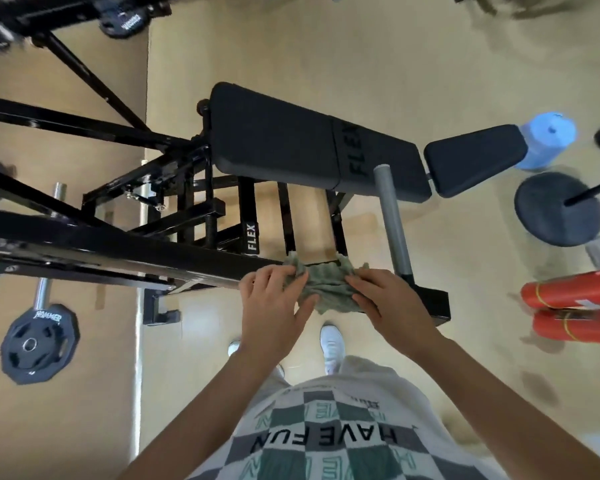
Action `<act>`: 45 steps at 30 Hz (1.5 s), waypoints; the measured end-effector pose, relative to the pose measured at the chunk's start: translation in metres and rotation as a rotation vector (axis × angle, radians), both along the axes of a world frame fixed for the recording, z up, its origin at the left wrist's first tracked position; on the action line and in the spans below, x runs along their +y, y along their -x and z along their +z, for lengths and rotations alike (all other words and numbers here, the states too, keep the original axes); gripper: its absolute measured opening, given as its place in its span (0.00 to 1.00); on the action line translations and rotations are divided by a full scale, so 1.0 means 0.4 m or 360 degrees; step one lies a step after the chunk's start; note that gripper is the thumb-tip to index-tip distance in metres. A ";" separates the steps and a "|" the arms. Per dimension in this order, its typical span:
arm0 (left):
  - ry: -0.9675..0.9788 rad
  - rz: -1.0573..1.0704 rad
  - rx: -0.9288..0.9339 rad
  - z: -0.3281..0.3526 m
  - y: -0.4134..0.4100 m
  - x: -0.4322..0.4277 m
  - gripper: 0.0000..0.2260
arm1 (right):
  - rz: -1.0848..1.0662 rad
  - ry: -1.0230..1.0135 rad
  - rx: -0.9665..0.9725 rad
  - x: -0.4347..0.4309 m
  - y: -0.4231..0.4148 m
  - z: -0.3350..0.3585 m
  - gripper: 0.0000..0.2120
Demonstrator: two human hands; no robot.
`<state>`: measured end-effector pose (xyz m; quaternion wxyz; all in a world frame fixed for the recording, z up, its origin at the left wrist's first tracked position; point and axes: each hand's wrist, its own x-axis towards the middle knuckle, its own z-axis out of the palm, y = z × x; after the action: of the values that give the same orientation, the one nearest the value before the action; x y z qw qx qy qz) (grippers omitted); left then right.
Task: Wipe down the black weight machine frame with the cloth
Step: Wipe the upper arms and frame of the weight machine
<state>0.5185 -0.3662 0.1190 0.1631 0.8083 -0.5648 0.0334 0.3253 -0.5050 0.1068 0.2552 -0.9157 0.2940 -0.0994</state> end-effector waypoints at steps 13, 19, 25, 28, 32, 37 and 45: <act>0.0008 -0.0805 0.0138 -0.022 0.208 -0.200 0.15 | -0.0735 0.0117 -0.0182 -0.003 0.318 -0.031 0.12; -0.0079 -0.1036 0.0108 -0.015 0.261 -0.265 0.16 | -0.0952 -0.1043 -0.0373 -0.002 0.365 -0.045 0.11; -0.0449 -0.1327 0.0173 0.011 0.288 -0.335 0.22 | -0.1214 -0.1339 -0.0599 0.022 0.395 -0.056 0.22; -0.0837 -0.1365 0.0420 0.045 0.295 -0.388 0.24 | -0.1350 -0.1867 -0.1099 0.037 0.379 -0.039 0.24; -0.1341 -0.1457 0.0468 0.072 0.313 -0.477 0.15 | -0.1270 -0.2210 -0.1364 0.060 0.337 -0.036 0.23; -0.1745 -0.1502 0.0443 0.059 0.332 -0.538 0.07 | -0.1194 -0.2344 -0.1480 0.042 0.302 -0.045 0.21; -0.1083 -0.1398 0.0416 0.032 0.278 -0.461 0.17 | -0.1549 -0.1586 -0.1171 0.072 0.304 -0.050 0.10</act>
<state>0.4074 -0.5506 0.1317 -0.0393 0.5020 -0.8019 -0.3216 0.2036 -0.4763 0.0867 0.6442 -0.3700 0.5686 -0.3531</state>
